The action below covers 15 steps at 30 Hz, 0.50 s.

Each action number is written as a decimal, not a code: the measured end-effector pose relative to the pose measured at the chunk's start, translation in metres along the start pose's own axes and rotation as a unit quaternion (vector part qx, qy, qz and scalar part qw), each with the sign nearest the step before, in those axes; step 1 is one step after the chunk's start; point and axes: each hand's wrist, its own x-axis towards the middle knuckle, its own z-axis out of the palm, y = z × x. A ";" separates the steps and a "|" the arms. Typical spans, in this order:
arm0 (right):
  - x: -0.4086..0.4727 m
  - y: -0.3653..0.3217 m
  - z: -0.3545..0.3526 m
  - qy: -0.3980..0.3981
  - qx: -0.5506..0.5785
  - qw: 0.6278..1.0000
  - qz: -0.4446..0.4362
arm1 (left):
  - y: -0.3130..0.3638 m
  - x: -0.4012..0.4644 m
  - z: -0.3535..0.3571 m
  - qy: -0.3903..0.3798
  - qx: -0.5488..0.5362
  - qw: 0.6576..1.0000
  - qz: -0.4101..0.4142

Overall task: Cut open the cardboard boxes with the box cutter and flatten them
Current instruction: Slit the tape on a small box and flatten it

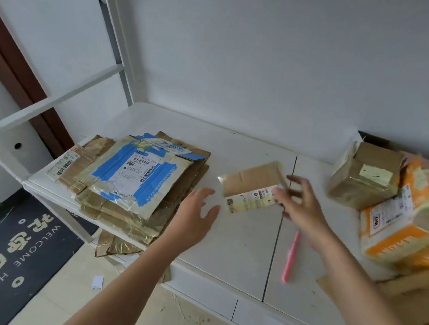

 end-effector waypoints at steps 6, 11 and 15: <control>-0.064 0.026 0.022 -0.062 0.133 0.957 0.251 | -0.001 -0.024 -0.004 -0.078 -0.148 0.985 -0.037; -0.082 0.036 0.027 -0.081 0.018 0.955 0.284 | -0.004 -0.033 0.007 -0.084 -0.080 0.992 -0.051; -0.086 0.043 0.027 -0.098 -0.002 0.959 0.264 | -0.004 -0.036 0.010 -0.069 -0.074 0.995 -0.021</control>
